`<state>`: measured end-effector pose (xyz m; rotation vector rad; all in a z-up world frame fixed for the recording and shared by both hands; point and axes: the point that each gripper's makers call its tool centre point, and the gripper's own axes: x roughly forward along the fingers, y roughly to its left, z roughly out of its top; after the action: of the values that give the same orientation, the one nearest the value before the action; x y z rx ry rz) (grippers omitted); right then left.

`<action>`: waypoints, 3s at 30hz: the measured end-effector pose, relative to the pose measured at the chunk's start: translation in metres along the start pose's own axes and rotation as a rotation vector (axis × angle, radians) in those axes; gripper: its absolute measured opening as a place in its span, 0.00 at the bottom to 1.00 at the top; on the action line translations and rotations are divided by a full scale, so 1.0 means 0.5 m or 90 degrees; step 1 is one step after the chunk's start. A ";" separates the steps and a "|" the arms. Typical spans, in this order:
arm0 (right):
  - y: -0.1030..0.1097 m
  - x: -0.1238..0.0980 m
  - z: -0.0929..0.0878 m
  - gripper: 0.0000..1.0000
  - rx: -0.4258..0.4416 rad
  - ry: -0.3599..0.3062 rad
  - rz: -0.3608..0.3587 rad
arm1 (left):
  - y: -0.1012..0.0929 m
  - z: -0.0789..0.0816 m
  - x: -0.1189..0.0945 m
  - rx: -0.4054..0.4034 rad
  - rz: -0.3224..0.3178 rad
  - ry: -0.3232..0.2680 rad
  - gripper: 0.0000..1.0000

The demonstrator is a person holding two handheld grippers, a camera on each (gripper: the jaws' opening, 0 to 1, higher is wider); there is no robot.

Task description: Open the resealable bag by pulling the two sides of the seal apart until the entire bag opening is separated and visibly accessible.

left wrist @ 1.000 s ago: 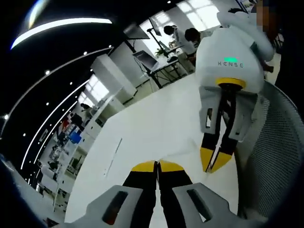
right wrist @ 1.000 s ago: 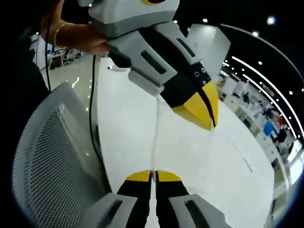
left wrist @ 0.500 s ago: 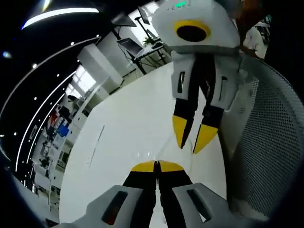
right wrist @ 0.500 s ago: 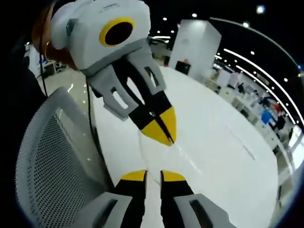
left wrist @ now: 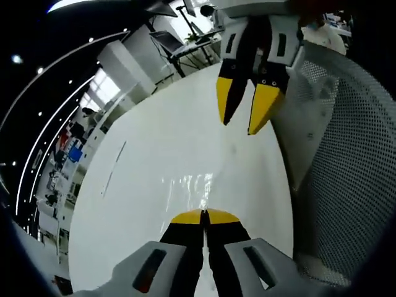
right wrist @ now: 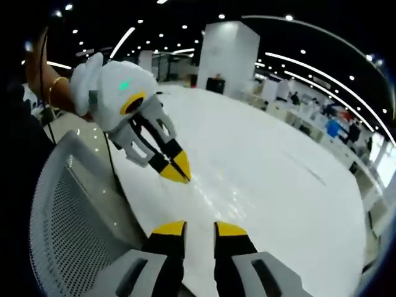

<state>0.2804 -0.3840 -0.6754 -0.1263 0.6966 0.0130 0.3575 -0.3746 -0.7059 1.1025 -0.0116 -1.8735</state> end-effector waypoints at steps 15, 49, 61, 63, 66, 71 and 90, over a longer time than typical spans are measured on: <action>-0.007 -0.021 -0.019 0.15 0.034 0.004 -0.018 | 0.055 -0.038 0.047 -0.002 0.019 0.041 0.00; -0.034 -0.039 -0.041 0.18 0.143 -0.013 -0.054 | 0.177 -0.112 0.107 -0.052 0.041 0.093 0.00; -0.035 -0.042 -0.054 0.40 0.179 -0.003 -0.063 | 0.161 -0.109 0.086 -0.068 0.043 0.077 0.09; -0.037 -0.043 -0.058 0.44 0.184 0.003 -0.066 | 0.160 -0.104 0.080 -0.078 0.049 0.068 0.12; -0.038 -0.045 -0.057 0.46 0.186 0.001 -0.065 | 0.154 -0.096 0.073 -0.089 0.050 0.057 0.13; -0.038 -0.046 -0.059 0.51 0.188 -0.003 -0.066 | 0.143 -0.089 0.054 -0.099 0.050 0.044 0.18; -0.033 -0.041 -0.060 0.59 0.188 -0.014 -0.066 | 0.131 -0.055 -0.057 -0.199 0.100 -0.057 0.50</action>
<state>0.2467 -0.4035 -0.6833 0.1210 0.6625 -0.1868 0.4275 -0.3800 -0.6749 0.7817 0.1351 -1.7126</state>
